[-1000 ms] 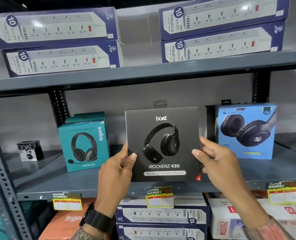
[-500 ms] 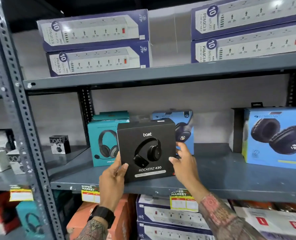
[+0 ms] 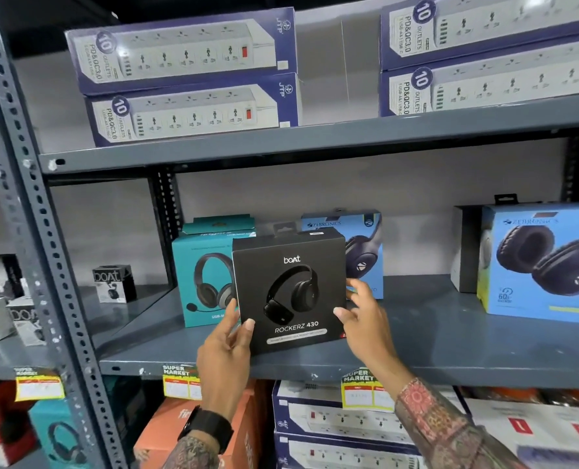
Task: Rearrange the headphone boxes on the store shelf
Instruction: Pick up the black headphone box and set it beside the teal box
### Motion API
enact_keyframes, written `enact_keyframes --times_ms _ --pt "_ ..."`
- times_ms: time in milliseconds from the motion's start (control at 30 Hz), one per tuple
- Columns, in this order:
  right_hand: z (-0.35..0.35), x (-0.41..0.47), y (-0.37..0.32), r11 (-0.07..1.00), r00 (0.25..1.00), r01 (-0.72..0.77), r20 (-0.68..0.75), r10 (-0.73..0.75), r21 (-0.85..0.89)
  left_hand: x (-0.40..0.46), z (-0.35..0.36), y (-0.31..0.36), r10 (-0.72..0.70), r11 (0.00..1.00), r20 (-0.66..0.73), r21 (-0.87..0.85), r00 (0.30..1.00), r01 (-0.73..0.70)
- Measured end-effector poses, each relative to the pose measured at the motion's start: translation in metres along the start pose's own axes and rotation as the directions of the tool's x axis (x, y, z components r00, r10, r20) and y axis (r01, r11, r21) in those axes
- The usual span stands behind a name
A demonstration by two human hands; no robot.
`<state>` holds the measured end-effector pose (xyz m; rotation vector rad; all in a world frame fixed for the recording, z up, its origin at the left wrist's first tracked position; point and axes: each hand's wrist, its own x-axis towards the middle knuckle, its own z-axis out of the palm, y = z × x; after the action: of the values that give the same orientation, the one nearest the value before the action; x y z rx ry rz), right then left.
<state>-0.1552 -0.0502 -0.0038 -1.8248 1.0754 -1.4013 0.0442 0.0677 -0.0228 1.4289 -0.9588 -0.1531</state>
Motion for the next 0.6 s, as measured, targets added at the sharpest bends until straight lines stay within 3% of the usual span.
enact_keyframes --times_ms 100,200,267,433,600 --pt "-0.012 -0.007 0.000 0.999 0.998 0.035 -0.045 -0.035 0.012 -0.011 0.000 0.010 -0.021 0.988 -0.139 -0.153 0.990 -0.001" --pt "-0.034 -0.016 -0.002 0.994 0.985 0.099 -0.146 -0.092 0.043 -0.024 0.008 0.029 0.069 0.973 -0.287 -0.194 0.955 -0.129" --pt "-0.055 -0.020 -0.002 0.986 0.971 0.135 -0.213 -0.112 0.098 -0.032 0.020 0.046 0.148 0.956 -0.293 -0.203 0.945 -0.212" --pt "-0.126 -0.022 -0.001 0.967 0.928 0.227 -0.327 -0.179 0.114 -0.051 0.080 0.099 0.303 0.918 -0.079 -0.243 0.950 -0.313" --pt "-0.201 -0.013 0.015 0.966 0.892 0.252 -0.403 -0.207 0.061 -0.069 0.159 0.131 0.300 0.914 0.148 -0.326 0.942 -0.240"
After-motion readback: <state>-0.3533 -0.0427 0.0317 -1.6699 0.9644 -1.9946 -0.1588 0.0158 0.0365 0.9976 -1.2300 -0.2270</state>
